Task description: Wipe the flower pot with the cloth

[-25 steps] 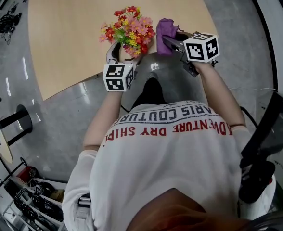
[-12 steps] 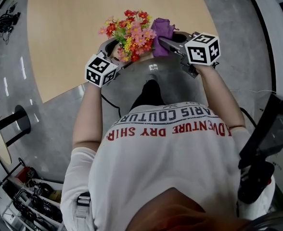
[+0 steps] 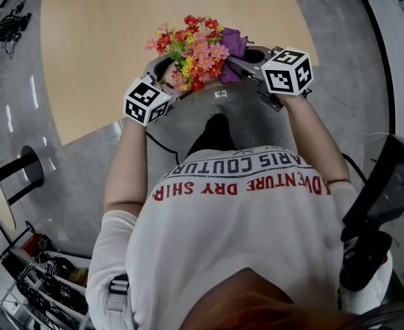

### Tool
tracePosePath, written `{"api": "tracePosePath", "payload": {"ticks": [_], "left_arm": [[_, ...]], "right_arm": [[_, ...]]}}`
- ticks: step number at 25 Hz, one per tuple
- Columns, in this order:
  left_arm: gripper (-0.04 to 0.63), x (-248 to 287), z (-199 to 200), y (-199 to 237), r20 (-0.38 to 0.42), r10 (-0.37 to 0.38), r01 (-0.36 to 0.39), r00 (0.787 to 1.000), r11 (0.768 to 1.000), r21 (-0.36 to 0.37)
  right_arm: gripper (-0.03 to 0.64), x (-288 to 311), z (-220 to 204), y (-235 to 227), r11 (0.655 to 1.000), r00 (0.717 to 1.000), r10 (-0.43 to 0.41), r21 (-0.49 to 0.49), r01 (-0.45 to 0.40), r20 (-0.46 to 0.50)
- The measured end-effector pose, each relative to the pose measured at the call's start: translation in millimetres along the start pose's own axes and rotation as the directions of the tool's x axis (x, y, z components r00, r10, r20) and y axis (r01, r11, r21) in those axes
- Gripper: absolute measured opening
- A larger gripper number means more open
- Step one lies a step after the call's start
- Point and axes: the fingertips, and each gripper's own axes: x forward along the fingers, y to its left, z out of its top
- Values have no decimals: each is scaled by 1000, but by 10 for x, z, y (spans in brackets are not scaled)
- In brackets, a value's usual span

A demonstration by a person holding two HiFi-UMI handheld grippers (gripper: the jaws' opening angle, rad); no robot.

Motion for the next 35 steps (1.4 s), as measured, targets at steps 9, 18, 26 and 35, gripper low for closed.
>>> {"api": "tracePosePath", "payload": {"ticks": [9,18,26,35], "left_arm": [[431,14,-2,22,3,-9,9,1000,1000,1],[433,4,-7,36,8,-24,24,1000,1000,20],[433,-91,-2,13,45,146,-148,988,988,44],[472,-208,-38,-152,109,465,-427,878,866,-261]], "right_arm": [[44,183,-99,-267,997,992,-72,-26,70,-106],[43,350,-282,-509,975,940,-214,-118,189,-266],[44,-24,-152,-515,972,970,-237,-20,236,-54],[44,-544,-496,-221,966,966,-257,-48,256,-15]]}}
